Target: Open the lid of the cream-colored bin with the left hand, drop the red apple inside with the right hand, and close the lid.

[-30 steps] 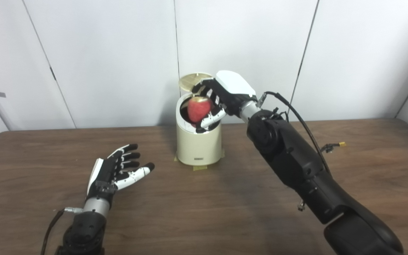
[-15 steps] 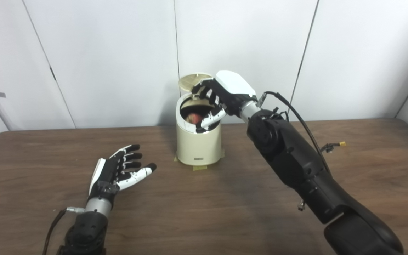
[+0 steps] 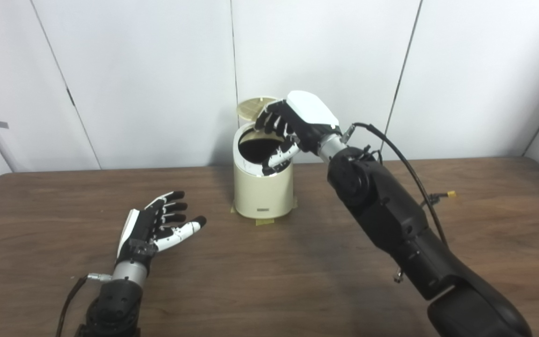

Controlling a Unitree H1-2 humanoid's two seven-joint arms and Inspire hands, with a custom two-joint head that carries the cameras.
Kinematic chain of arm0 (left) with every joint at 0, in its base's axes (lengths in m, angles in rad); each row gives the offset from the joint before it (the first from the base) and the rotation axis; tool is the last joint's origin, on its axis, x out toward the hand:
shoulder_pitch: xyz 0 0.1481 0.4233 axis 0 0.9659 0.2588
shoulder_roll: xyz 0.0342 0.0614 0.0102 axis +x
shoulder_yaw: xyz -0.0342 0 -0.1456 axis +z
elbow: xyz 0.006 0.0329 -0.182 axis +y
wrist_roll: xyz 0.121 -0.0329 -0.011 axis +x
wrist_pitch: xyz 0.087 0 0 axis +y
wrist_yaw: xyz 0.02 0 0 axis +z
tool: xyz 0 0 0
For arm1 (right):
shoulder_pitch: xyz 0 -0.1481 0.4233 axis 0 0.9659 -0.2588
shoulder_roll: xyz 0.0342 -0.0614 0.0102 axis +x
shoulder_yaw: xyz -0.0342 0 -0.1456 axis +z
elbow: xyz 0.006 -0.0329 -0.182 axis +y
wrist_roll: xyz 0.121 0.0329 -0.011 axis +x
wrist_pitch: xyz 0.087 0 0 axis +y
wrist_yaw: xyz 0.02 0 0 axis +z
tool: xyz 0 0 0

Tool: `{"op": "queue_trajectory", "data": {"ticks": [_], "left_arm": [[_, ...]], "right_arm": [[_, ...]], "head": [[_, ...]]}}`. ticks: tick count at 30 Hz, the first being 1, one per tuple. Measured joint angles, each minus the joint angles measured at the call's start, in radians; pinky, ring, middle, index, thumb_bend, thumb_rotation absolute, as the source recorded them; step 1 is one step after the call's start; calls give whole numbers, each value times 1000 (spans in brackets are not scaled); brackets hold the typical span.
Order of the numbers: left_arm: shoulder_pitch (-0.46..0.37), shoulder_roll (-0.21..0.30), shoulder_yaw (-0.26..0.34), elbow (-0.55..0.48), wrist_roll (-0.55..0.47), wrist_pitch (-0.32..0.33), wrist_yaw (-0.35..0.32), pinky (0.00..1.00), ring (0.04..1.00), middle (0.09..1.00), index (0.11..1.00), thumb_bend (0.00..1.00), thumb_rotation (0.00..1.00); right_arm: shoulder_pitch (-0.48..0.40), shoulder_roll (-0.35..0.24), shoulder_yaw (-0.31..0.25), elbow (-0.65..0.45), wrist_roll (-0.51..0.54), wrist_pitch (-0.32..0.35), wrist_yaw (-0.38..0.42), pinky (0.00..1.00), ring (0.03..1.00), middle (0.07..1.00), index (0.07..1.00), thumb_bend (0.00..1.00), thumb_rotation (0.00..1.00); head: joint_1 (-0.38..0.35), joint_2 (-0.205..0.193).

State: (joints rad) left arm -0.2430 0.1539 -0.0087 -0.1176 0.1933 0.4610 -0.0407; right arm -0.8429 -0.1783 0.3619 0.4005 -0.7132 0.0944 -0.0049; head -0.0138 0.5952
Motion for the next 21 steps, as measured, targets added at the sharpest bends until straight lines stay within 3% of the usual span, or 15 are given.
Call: {"op": "queue_trajectory", "data": {"ticks": [13,21], "left_arm": [[-1,0,4,0,-4,-1,-1,649,743,786,838,705,203],[-12,7,6,3,-17,-3,-2,666,748,789,829,657,251]], "right_arm": [[48,0,-60,-44,43,-53,-61,335,406,507,517,498,0],[126,18,-164,-153,162,-35,-52,334,420,492,524,499,0]], "head": [[3,-9],[15,-17]]}}
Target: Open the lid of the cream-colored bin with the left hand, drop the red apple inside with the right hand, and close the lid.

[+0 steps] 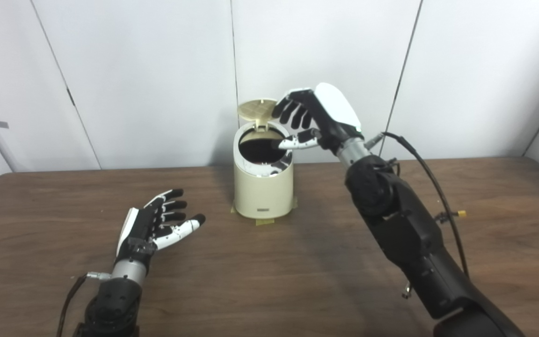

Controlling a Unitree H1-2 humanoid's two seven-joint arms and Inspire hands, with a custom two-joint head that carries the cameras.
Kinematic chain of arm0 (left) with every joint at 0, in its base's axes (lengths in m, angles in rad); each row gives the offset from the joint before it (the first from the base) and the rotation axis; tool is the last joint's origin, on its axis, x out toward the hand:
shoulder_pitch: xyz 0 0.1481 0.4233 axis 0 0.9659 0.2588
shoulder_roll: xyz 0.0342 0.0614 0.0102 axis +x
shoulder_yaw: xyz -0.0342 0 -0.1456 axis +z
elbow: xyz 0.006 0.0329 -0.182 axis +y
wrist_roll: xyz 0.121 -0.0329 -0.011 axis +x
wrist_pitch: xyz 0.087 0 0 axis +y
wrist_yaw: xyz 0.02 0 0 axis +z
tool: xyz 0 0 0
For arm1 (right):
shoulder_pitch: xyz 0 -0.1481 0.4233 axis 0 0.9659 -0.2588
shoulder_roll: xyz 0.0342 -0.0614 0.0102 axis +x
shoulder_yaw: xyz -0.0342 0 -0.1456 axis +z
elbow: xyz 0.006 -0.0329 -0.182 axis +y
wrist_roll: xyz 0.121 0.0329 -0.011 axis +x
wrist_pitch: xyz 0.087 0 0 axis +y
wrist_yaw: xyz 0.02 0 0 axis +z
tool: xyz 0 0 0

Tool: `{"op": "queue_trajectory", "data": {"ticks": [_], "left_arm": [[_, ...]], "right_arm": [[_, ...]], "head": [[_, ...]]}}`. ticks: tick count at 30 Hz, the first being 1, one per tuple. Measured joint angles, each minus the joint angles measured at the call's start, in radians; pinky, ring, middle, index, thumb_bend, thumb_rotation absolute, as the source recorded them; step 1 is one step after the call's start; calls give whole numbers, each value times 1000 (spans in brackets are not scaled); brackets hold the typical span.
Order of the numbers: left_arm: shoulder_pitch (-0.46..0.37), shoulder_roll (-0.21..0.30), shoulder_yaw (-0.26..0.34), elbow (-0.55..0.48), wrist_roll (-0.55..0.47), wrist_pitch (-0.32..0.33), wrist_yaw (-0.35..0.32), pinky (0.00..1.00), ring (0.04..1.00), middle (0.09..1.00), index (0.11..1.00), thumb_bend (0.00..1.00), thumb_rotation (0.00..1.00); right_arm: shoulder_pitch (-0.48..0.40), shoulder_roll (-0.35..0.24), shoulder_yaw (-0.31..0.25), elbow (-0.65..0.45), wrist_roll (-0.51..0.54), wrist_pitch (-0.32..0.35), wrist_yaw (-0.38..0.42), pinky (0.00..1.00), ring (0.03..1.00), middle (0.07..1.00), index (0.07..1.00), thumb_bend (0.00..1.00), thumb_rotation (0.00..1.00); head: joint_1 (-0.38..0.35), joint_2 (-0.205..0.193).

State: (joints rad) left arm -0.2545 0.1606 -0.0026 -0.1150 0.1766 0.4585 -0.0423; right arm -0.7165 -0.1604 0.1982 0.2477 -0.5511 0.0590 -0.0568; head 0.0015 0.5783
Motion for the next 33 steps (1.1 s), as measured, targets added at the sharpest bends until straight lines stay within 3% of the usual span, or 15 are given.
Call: {"op": "queue_trajectory", "data": {"ticks": [2,7,10,11,13,14,16,18,22,26,29,33], "left_arm": [[-9,2,5,0,-2,2,1,685,751,789,824,616,284],[-43,5,33,4,-17,8,1,791,742,769,832,557,384],[-62,4,51,6,-36,10,0,761,739,784,827,544,399],[-67,5,53,8,-44,10,-1,740,738,790,829,528,416],[-83,6,49,17,-47,10,-5,731,730,787,824,493,458],[-92,9,43,27,-47,9,-8,712,731,790,825,467,494],[-114,15,36,49,-51,9,-17,707,737,798,828,452,526],[-141,23,32,66,-56,4,-35,761,806,865,886,442,671],[-200,60,6,102,-59,-4,-75,841,877,911,916,486,763],[-263,78,4,130,-67,-20,-88,905,921,935,920,483,769],[-315,72,13,161,-93,-26,-90,919,938,940,919,465,790],[-370,69,10,192,-103,-37,-93,917,940,940,916,469,807]], "right_arm": [[42,15,-25,-31,38,19,6,359,419,484,561,496,0],[149,65,-73,-104,108,96,14,405,426,517,496,515,0],[187,84,-94,-144,145,135,18,402,407,508,551,507,0],[196,90,-104,-158,163,142,20,421,476,491,538,511,4],[214,99,-121,-198,200,164,24,470,568,613,509,503,116],[225,103,-126,-213,218,169,30,520,631,678,642,531,286],[247,111,-132,-233,249,172,38,572,691,736,721,555,417],[286,119,-136,-247,272,181,41,673,790,826,808,586,673],[376,130,-145,-266,307,191,42,726,852,879,857,570,827],[441,144,-183,-310,380,206,45,815,911,935,898,583,960],[461,157,-217,-321,459,212,55,869,917,920,891,606,996],[505,156,-222,-331,512,208,72,911,938,931,901,623,1000]], "head": [[-3,-2],[-2,-5],[-2,-8],[-2,-8],[-2,-8],[-3,-9],[-5,-11],[-11,-12],[-14,-14],[-15,-14],[-14,-15],[-11,-21]]}}
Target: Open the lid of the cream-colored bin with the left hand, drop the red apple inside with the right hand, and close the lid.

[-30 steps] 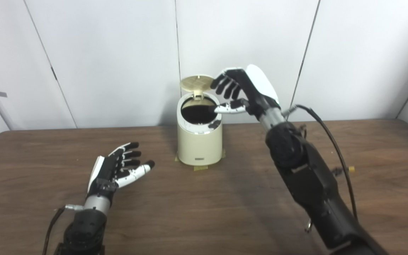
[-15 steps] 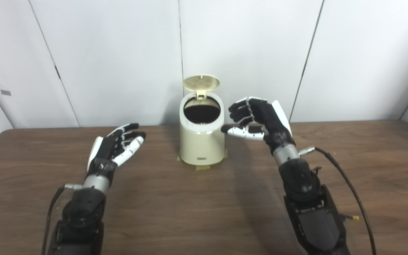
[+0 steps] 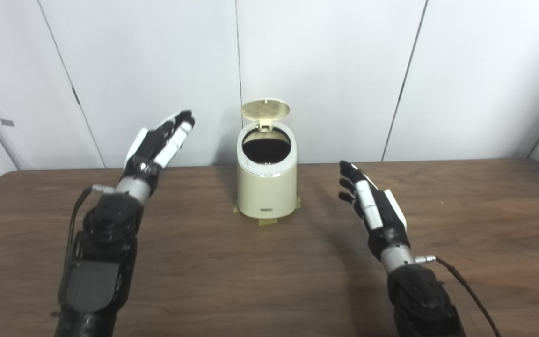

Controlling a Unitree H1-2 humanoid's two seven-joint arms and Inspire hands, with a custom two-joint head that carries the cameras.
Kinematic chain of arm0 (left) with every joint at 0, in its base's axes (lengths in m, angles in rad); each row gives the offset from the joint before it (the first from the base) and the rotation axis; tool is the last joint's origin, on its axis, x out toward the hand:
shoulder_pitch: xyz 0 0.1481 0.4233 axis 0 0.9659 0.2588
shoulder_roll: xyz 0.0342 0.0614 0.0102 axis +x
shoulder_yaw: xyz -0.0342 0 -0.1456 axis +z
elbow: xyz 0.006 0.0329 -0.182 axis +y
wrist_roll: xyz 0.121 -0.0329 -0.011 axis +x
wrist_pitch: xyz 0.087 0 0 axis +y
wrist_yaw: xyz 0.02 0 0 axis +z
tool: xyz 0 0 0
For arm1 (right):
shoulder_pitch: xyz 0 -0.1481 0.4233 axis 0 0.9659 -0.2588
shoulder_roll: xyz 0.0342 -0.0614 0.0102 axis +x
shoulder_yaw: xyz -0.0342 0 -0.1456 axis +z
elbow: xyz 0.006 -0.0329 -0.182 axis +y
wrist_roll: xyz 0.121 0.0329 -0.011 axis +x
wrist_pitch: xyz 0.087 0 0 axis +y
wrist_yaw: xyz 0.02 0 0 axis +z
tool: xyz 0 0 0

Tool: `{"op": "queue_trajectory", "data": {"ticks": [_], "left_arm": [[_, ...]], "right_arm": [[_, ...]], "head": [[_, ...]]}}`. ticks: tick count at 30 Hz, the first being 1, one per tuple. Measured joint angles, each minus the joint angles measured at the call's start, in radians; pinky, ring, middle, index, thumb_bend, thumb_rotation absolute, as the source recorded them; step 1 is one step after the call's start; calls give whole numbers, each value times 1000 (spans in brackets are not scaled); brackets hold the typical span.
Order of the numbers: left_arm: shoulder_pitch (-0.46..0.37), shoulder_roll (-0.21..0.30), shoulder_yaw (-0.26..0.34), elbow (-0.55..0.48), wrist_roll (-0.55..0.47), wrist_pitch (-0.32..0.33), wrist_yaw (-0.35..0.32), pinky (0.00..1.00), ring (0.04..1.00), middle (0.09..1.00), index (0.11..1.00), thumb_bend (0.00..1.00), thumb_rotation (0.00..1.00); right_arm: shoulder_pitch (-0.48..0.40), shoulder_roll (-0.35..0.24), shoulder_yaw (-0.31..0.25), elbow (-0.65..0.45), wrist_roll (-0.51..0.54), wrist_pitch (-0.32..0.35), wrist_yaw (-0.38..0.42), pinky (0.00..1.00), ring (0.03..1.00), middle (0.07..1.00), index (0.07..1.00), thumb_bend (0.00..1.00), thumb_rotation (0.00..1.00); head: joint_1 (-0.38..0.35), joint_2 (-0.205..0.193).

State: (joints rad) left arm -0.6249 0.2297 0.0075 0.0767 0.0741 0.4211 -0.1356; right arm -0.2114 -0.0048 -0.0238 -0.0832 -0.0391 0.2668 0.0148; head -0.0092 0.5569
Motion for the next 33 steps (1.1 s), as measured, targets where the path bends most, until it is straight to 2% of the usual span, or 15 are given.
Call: {"op": "queue_trajectory", "data": {"ticks": [8,14,20,24,33], "left_arm": [[-71,1,-29,53,4,-11,-17,907,923,930,913,470,831],[-106,-5,-38,109,1,-43,-25,907,917,920,904,485,822],[-126,-9,-69,130,11,-43,-35,895,917,919,909,475,897],[-158,-13,-94,130,22,-43,-39,882,914,916,912,429,922],[-196,-33,-131,160,36,-43,-56,853,882,877,881,427,906]], "right_arm": [[56,8,-28,0,91,-44,8,975,970,955,926,651,1000],[72,30,-32,1,114,-47,1,969,958,946,926,655,1000],[84,56,-24,3,115,-46,-10,943,952,955,938,627,1000],[93,64,-22,3,121,-44,-11,934,959,960,941,623,1000],[99,66,-17,9,135,-39,-11,912,952,970,973,623,1000]], "head": [[2,-6],[2,-11],[3,-9],[6,-8],[2,-6]]}}
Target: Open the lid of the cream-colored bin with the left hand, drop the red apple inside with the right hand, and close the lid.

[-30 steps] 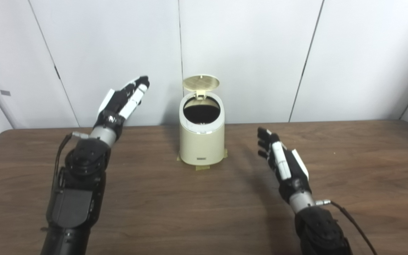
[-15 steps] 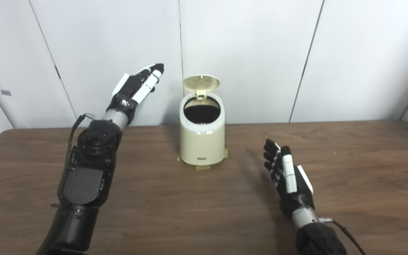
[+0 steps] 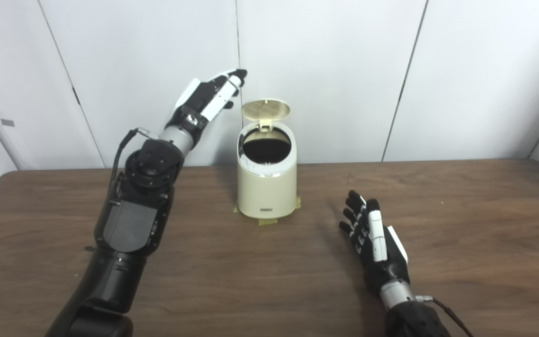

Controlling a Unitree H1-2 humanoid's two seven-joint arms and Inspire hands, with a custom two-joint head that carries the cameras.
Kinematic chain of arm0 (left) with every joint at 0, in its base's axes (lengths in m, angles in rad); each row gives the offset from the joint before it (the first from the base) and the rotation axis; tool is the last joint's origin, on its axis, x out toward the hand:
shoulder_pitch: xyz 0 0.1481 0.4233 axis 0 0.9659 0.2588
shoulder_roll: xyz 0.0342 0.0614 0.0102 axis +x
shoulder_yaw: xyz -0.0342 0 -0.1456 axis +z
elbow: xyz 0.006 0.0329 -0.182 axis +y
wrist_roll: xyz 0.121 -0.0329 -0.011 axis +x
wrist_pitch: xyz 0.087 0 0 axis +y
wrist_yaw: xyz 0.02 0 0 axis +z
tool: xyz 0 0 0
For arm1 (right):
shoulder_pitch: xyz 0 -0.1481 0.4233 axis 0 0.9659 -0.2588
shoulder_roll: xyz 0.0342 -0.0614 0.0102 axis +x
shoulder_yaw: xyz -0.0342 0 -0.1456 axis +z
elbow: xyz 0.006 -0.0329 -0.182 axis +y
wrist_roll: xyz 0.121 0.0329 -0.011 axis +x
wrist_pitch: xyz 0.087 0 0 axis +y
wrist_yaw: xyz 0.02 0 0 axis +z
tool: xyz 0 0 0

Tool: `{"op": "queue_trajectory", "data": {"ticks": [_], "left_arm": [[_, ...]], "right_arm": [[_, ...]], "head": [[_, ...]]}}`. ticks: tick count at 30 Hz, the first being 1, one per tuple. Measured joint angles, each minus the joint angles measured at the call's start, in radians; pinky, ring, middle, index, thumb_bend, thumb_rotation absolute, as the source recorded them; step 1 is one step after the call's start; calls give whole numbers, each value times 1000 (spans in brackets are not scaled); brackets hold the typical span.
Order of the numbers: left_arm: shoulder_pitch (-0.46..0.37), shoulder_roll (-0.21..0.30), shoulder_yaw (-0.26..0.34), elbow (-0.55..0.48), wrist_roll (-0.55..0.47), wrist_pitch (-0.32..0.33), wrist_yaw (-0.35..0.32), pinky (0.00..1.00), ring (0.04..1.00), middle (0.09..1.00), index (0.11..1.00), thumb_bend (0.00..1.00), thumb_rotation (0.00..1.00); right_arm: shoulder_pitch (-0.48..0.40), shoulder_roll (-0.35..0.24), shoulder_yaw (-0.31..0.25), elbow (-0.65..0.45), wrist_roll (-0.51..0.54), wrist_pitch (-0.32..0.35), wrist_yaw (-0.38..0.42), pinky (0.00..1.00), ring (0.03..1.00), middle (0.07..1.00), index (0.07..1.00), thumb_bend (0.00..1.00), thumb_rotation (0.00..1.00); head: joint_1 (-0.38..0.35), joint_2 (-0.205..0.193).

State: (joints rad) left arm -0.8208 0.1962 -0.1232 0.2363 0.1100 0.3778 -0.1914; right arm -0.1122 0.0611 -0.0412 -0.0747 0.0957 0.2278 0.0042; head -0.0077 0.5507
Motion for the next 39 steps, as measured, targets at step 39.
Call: {"op": "queue_trajectory", "data": {"ticks": [39], "left_arm": [[-36,134,-372,-49,490,-72,-166,996,918,885,868,537,1000]], "right_arm": [[-15,13,7,38,14,-15,-17,873,882,903,982,588,1000]], "head": [[-20,6]]}}
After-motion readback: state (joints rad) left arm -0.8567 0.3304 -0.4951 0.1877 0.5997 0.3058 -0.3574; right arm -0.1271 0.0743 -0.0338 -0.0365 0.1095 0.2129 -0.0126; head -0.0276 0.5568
